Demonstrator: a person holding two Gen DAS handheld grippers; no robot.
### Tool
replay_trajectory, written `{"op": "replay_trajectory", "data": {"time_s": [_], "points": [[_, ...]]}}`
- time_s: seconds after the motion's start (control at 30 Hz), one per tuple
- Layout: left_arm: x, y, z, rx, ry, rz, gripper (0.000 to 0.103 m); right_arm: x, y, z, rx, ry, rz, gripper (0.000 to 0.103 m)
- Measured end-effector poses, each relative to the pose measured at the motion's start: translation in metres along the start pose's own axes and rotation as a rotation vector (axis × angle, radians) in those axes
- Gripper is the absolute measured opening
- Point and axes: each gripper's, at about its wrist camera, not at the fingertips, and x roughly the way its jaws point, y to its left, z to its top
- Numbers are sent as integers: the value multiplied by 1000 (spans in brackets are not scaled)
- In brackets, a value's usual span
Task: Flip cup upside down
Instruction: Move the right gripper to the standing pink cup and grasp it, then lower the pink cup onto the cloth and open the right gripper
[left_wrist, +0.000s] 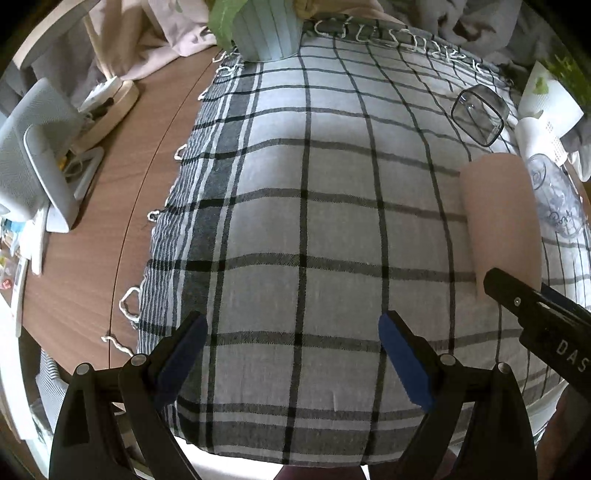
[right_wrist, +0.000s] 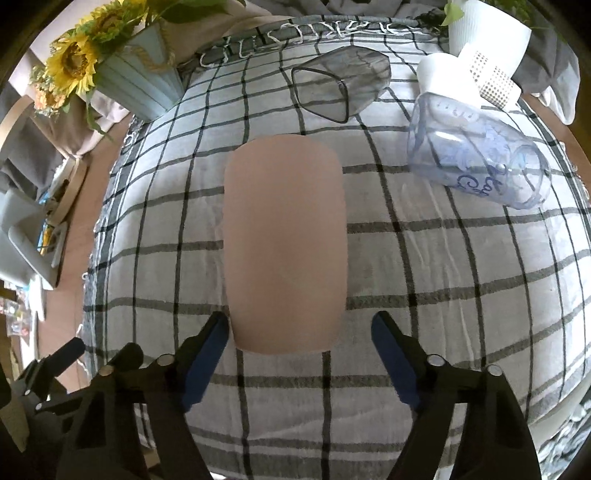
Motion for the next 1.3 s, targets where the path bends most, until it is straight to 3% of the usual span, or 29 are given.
{"op": "replay_trajectory", "data": {"time_s": [0.17, 0.73, 1.07, 1.3], "points": [[-1, 0, 2, 3, -8, 2, 95, 1, 1, -1, -2, -7, 38, 63], [-17, -5, 12, -5, -75, -37, 95, -39, -1, 10, -30, -33, 5, 62], [-26, 4, 20, -46, -111, -41, 95, -45, 14, 45, -84, -52, -35, 62], [-30, 7, 27, -47, -145, 1, 95, -44, 31, 74, -134, -80, -70, 62]]}}
